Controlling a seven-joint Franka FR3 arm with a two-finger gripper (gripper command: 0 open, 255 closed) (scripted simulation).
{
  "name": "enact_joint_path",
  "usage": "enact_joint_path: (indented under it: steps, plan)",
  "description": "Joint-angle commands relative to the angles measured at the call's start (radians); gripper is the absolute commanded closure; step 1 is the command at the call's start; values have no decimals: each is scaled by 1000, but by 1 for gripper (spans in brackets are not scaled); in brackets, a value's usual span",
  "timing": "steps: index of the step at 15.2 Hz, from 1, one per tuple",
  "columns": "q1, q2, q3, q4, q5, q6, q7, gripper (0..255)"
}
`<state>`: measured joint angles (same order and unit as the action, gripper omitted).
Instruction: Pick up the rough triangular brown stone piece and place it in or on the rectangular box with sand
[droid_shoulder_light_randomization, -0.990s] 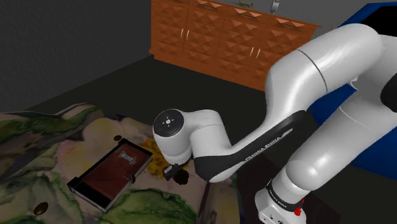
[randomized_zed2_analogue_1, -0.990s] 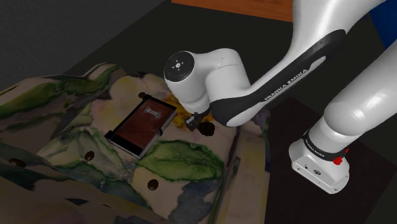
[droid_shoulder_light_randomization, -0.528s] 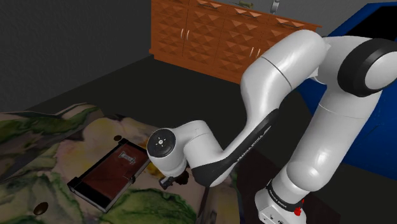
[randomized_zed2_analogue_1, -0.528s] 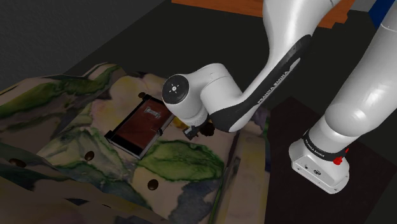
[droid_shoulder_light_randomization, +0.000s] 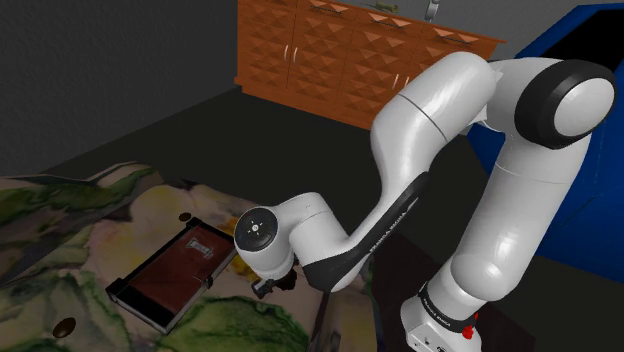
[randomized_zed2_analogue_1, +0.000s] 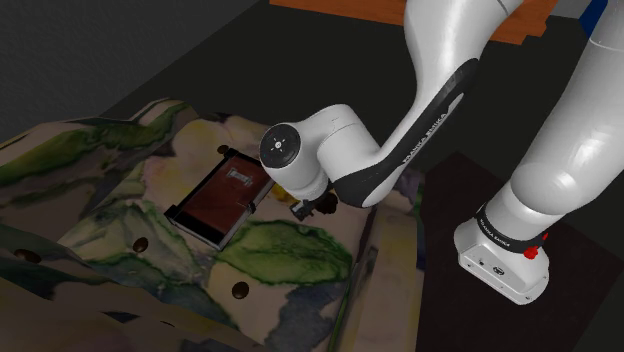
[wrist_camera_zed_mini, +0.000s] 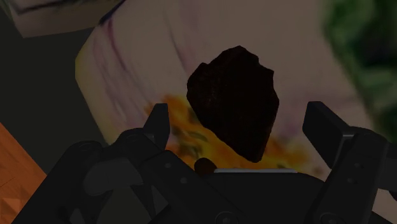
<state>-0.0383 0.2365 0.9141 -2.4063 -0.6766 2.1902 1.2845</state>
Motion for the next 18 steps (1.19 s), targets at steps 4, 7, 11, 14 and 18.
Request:
enact_joint_path:
  steps: [4,7,11,14,18]
  plan:
    - [0,0,0,0,0,0,0,255]
    - [0,0,0,0,0,0,0,255]
    - [0,0,0,0,0,0,0,255]
    - [-121,-164,69,-137,118,205,-190,0]
    - [176,-462,-320,-469,885,664,-1180,0]
